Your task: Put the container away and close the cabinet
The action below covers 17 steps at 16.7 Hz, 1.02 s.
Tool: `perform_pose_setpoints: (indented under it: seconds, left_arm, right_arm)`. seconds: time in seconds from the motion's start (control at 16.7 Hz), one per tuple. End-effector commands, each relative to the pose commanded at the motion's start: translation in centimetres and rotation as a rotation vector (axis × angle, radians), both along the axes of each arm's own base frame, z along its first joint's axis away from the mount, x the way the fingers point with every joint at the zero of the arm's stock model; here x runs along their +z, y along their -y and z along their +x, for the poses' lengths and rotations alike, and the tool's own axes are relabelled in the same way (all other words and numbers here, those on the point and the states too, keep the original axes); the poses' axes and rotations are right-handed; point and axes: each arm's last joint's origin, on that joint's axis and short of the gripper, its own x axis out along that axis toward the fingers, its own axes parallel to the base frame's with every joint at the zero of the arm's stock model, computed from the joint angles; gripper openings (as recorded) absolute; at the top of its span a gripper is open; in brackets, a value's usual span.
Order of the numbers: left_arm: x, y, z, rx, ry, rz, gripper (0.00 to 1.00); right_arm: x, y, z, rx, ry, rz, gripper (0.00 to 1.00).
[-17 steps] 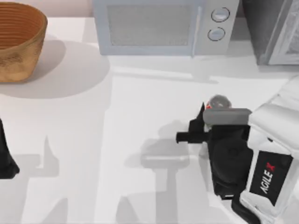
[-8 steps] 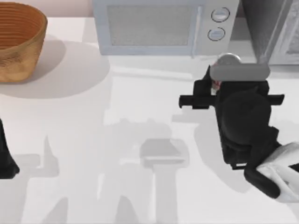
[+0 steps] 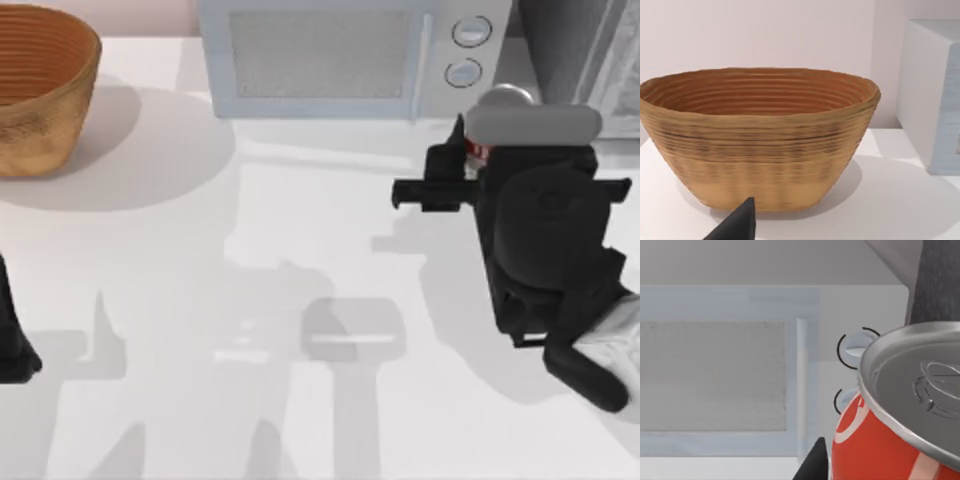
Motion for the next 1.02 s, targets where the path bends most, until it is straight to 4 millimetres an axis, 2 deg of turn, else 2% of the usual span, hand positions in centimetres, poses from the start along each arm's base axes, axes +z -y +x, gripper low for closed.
perform_pose_setpoints:
  seconds: [0.18,0.3,0.6,0.84,1.02]
  left_arm:
    - [0.0,0.0,0.0,0.0,0.0,0.0,1.0]
    - [0.0,0.0,0.0,0.0,0.0,0.0,1.0]
    - [0.0,0.0,0.0,0.0,0.0,0.0,1.0]
    - [0.0,0.0,0.0,0.0,0.0,0.0,1.0]
    - [0.0,0.0,0.0,0.0,0.0,0.0,1.0]
  right_arm:
    - [-0.1,0.3,0.1,-0.007,-0.004,-0.002,0.0]
    - [0.3,1.4,0.0,-0.015,-0.012,-0.008,0.0]
    - [2.2,6.6,-1.3,-0.033,-0.031,-0.019,0.0]
    - [4.6,10.9,-4.0,-0.045,0.021,0.013,0.0]
    - [4.8,12.9,-5.9,-0.018,0.027,0.017,0.0]
